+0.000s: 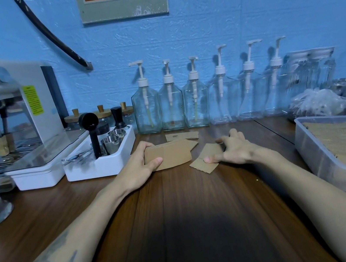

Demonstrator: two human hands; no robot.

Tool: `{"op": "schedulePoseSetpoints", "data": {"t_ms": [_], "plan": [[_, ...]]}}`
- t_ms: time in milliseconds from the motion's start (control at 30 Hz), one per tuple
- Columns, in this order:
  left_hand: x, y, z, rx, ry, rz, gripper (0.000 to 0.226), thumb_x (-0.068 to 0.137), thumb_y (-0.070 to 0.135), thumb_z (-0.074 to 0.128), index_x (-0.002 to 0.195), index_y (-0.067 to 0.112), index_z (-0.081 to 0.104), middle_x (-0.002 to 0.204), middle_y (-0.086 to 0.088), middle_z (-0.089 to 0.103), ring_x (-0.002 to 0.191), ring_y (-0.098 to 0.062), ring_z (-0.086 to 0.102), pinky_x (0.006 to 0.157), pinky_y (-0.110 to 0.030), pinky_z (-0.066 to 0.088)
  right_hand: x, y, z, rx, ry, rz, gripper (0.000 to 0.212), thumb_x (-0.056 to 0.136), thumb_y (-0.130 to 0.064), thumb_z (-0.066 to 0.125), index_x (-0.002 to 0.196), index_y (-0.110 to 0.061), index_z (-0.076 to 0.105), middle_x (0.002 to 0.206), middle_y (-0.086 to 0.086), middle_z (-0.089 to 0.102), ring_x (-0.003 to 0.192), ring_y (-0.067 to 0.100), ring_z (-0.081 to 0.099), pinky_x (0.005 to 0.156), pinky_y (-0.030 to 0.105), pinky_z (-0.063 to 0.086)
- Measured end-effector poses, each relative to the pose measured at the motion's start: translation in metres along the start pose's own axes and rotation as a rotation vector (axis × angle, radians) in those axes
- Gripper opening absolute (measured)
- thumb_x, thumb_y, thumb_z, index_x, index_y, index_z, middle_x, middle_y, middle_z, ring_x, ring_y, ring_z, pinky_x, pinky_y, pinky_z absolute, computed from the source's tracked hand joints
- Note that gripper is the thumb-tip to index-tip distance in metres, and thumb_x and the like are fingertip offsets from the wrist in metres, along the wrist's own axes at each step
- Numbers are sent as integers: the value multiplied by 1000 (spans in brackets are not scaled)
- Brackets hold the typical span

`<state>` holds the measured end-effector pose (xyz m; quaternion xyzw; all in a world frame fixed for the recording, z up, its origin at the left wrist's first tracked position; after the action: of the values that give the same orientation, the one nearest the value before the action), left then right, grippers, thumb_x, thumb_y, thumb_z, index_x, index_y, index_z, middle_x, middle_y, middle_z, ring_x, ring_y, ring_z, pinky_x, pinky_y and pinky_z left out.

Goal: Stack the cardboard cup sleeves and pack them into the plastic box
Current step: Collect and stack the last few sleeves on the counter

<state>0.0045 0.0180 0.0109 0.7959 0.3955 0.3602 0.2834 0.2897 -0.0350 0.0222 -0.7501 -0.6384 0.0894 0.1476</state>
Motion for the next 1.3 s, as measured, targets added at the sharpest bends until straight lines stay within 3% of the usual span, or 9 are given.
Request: {"op": "schedulePoseSetpoints", "data": {"t_ms": [167,333,467,600,700,867,1000,1133,1300], "plan": [[1,-2,0,14,9,8,26,95,33,62,113,32,44,108,12,57,98,-1,55,75,-21,43,-5,-1,-7,274,38,-11,51,78,-47,78,115,-17,60,121,8,50,117,24,50,103,39,43],[0,0,0,24,-19,42,33,96,28,62,122,33,43,112,18,53,106,-8,53,89,-30,47,-11,-16,-13,712,90,-100,24,87,-16,74,108,-5,68,93,1,71,81,8,64,67,12,46],[-3,1,0,9,-76,30,49,90,20,70,128,32,41,114,12,54,107,-12,55,95,-37,50,-15,-28,-17,995,192,-104,16,90,-8,69,106,-5,69,85,2,71,64,2,62,53,12,43],[-4,5,2,-52,-145,15,59,83,6,73,128,27,40,114,-3,55,104,-18,58,91,-37,53,-16,-33,-10,1056,169,-68,16,91,-3,66,107,0,63,80,5,70,71,13,67,59,23,55],[-6,8,5,-146,-196,-45,65,72,6,67,124,34,40,109,-7,55,88,-14,58,68,-28,51,-18,-36,-3,950,179,-66,19,88,-5,70,101,-3,57,70,3,66,69,19,69,66,32,61],[-5,8,8,-99,-136,-14,56,81,45,75,123,33,41,117,6,58,107,-10,60,91,-32,53,-23,-47,6,359,275,-170,18,89,-40,69,96,-24,65,78,-4,72,81,16,70,81,38,55],[-1,5,9,-38,-88,54,33,93,39,63,117,29,43,108,8,59,102,-15,61,88,-34,52,-27,-57,5,157,377,-203,41,88,-53,64,118,-27,69,102,-4,75,106,19,65,90,38,52],[0,6,9,-82,-77,66,27,91,35,66,111,34,47,105,3,63,98,-18,64,86,-38,54,-28,-67,3,187,404,-354,64,87,-55,64,144,-32,45,128,-8,54,117,12,52,96,38,47],[-1,14,15,-90,-81,95,29,94,28,65,115,25,46,101,4,63,87,-6,62,78,-24,52,-27,-81,10,23,279,-510,57,97,-49,50,148,-27,39,139,-4,45,130,18,39,107,39,34]]}}
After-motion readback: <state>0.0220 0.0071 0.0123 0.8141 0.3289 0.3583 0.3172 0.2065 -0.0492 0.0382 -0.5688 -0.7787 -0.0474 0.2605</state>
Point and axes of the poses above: each hand's wrist, its own x-axis towards the middle knuckle, its own z-axis out of the palm, y = z × x, the point moved 3 cm from there along x, towards the middle knuckle
